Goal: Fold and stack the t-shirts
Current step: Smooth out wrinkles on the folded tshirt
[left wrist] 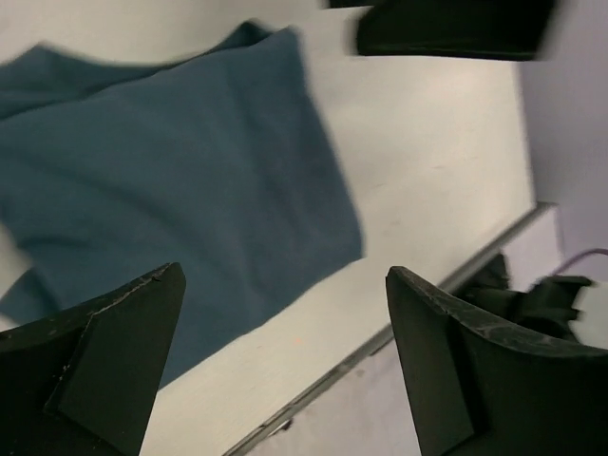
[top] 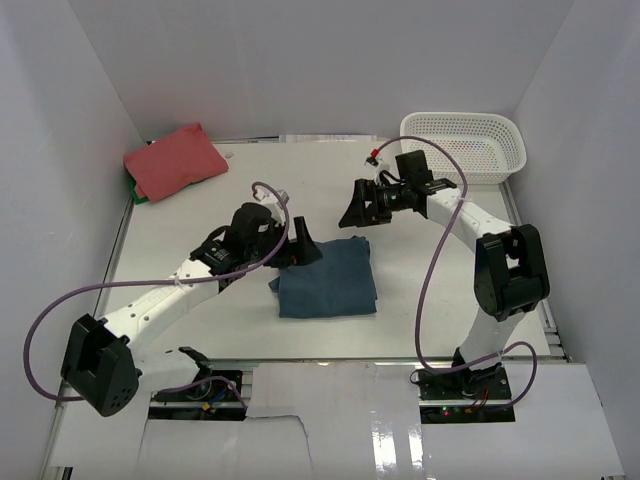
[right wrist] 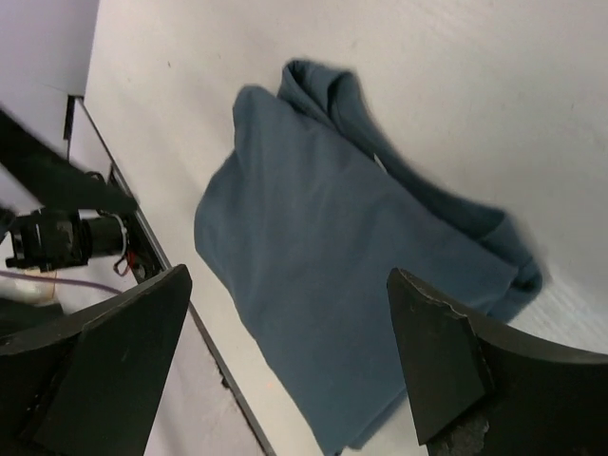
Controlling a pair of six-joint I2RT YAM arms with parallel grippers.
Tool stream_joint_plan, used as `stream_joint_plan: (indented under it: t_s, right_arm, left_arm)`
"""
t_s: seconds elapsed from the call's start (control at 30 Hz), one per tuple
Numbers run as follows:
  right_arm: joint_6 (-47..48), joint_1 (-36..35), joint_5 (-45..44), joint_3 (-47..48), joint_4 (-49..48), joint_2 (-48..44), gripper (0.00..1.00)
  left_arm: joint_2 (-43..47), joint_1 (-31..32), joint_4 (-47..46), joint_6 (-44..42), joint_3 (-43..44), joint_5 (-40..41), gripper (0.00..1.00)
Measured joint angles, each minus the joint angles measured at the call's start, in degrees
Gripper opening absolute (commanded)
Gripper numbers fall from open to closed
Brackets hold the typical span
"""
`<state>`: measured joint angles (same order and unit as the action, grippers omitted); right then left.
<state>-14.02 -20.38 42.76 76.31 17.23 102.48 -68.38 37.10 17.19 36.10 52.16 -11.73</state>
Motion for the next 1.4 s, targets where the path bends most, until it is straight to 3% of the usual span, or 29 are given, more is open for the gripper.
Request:
stream_joint_plan:
  t_s: [0.23,0.5,0.7,1.07,1.1,1.2,1.23,1.27,1.4]
  right_arm:
    - [1.9,0.0,-2.0,-5.4,5.4,-6.5,0.9]
    - [3.5,0.0,-2.5,-6.2,7.3,-13.2,0.9]
    - [3.6,0.0,-2.3,-8.4,7.8,-14.3,0.91]
    - [3.7,0.0,-1.8,-9.9,8.3,-15.0,0.91]
    - [3.7,0.0,-1.7,-10.1,8.3,-15.2,0.91]
    - [3.7,0.0,-1.7,-10.8,8.4,-15.5,0.91]
    - [3.7,0.0,-1.7,-11.0,8.4,-15.5,0.91]
    - [3.8,0.0,-1.6,-11.1,8.4,-15.6,0.91]
    - [3.8,0.0,-1.6,-11.5,8.4,-15.6,0.91]
  left_arm:
    - [-3.2,-4.9,6.7,-3.0,-9.5,3.7,0.98]
    - [-3.4,-5.2,5.9,-1.7,-15.1,5.8,0.98]
    - [-3.0,-5.3,-0.5,0.4,-20.2,6.8,0.98]
    - [-3.6,-5.9,-25.3,5.3,-29.3,3.1,0.98]
    - [-4.1,-6.0,-26.6,5.6,-29.4,2.7,0.96]
    - [-6.5,-6.4,-29.7,6.4,-29.5,1.7,0.74]
    - [-7.3,-6.5,-30.4,6.6,-29.5,1.4,0.59]
    - [-8.0,-6.7,-31.0,7.0,-29.6,1.2,0.52]
    - [-10.4,-7.1,-32.5,7.6,-29.7,0.9,0.48]
